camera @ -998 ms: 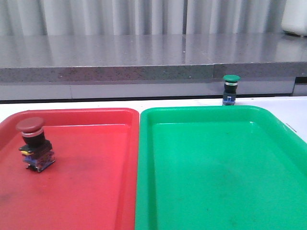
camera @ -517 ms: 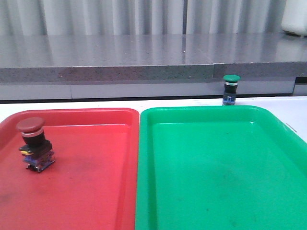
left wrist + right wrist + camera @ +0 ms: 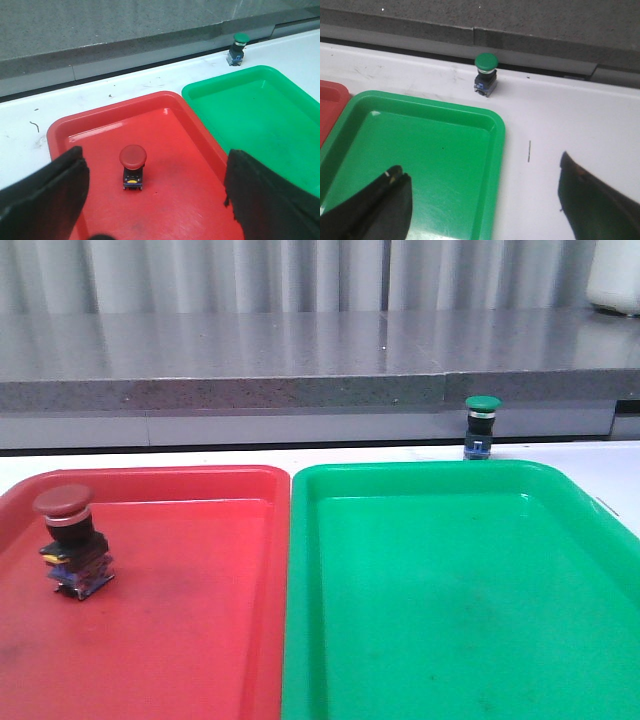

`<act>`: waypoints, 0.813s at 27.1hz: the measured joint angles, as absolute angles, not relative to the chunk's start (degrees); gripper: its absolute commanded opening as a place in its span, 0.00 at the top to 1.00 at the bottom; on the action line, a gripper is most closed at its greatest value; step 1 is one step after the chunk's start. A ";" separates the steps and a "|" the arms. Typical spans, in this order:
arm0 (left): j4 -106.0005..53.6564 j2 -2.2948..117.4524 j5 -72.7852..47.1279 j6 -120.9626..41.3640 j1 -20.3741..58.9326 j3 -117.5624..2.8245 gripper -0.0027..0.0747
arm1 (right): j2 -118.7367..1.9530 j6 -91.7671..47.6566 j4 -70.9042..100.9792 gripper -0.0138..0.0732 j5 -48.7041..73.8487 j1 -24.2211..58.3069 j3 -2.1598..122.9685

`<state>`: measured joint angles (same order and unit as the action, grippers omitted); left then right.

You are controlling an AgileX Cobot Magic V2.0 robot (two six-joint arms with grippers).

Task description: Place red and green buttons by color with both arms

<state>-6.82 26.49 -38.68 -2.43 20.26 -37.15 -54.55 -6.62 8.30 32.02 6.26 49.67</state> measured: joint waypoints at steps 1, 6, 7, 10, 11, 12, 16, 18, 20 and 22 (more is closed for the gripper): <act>-6.82 26.49 -38.68 -2.43 20.26 -37.15 0.26 | -57.52 -6.62 8.70 0.14 32.02 6.37 51.37; -6.82 26.49 -38.68 -2.43 20.26 -37.15 0.26 | -73.60 -6.70 9.04 0.14 30.23 6.39 60.44; -6.82 26.49 -38.68 -2.43 20.26 -37.15 0.26 | -77.07 -6.70 9.04 0.14 29.86 6.39 62.62; -6.82 26.49 -38.68 -2.43 20.26 -37.15 0.26 | -86.31 -6.70 9.66 0.14 28.42 6.39 68.62; -6.82 26.49 -38.68 -2.43 20.26 -37.15 0.26 | -89.13 -6.70 9.97 0.14 28.13 6.39 70.58; -6.82 26.49 -38.68 -2.43 20.26 -37.15 0.26 | -91.99 -6.70 10.22 0.14 27.97 6.39 72.56; -6.82 26.49 -38.68 -2.43 20.26 -37.15 0.26 | -103.32 -6.70 11.43 0.14 27.40 6.39 81.03; -6.82 26.49 -38.68 -2.43 20.26 -37.15 0.26 | -108.85 -6.70 11.57 0.14 27.12 6.39 85.19; -6.82 26.49 -38.68 -2.43 20.26 -37.15 0.26 | -113.88 -6.70 11.57 0.14 26.65 6.39 88.86; -6.82 26.49 -38.68 -2.43 20.26 -37.15 0.26 | -117.81 -6.70 11.57 0.18 26.31 6.39 91.62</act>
<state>-6.82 26.49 -38.68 -2.43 20.26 -37.15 -117.81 -6.70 11.57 26.31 6.39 91.62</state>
